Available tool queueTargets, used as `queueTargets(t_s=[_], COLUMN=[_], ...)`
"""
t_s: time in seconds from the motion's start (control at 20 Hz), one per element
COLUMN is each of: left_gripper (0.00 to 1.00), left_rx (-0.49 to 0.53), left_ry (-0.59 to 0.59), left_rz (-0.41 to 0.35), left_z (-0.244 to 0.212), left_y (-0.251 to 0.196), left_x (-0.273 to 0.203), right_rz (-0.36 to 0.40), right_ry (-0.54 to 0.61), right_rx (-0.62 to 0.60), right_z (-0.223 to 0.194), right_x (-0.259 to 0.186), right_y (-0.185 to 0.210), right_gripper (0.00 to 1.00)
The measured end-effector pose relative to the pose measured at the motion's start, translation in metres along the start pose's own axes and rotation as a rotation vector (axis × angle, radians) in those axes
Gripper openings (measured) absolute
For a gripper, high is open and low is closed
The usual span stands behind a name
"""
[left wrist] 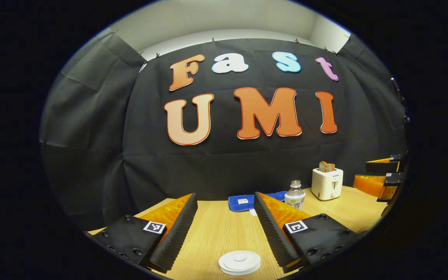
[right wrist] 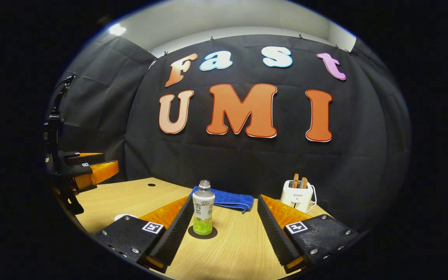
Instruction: Open the teacup lid with one hand, grasp the water bottle and pour water into the teacup with the other hand; after pouring, place the water bottle on the coaster and then close the teacup lid.
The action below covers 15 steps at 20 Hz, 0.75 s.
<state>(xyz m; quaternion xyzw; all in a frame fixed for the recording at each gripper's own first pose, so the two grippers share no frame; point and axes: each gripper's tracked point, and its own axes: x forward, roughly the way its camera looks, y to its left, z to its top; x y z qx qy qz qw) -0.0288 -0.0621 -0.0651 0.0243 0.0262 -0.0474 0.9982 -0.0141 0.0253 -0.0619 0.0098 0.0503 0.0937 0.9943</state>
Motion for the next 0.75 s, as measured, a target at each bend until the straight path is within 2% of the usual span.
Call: queueTargets(t_s=[0.15,0.2,0.3,0.35,0.6,0.65,0.75], left_gripper=[0.96,0.93,0.95,0.93,0.96,0.93,0.94], left_rx=[-0.003,-0.008,-0.018,-0.018,-0.019,-0.019,-0.02], left_ry=[-0.013,-0.011,-0.009,-0.009,-0.01,-0.01,-0.009], left_rz=[0.002,0.004,0.009,0.009,0.02,0.022,0.025], left_z=[0.0044,0.0045,0.0045,0.0047,0.0051,0.0046,0.0043], left_y=[-0.0007,-0.001,-0.0004,-0.0001,0.0022,0.0027,0.0028], left_x=[0.0008,0.001,0.0012,0.0008,-0.0002,-0.0002,-0.0003], right_rz=[-0.004,-0.006,-0.009,-0.011,-0.011,-0.009,-0.005], right_ry=[-0.009,-0.011,-0.009,-0.008,-0.009,-0.008,-0.005], right_rx=[0.004,0.004,0.0,0.001,0.001,-0.003,-0.008], right_z=[0.0038,0.0037,0.0028,0.0016,0.0019,0.0007,-0.0016], right_x=[-0.0013,-0.0019,-0.0032,-0.0027,-0.0054,-0.0051,-0.0056], right_y=[-0.0018,-0.0031,-0.0041,-0.0033,-0.0057,-0.0044,-0.0035], right_gripper=[0.98,0.98,0.98,0.98,0.98,0.98,0.98])
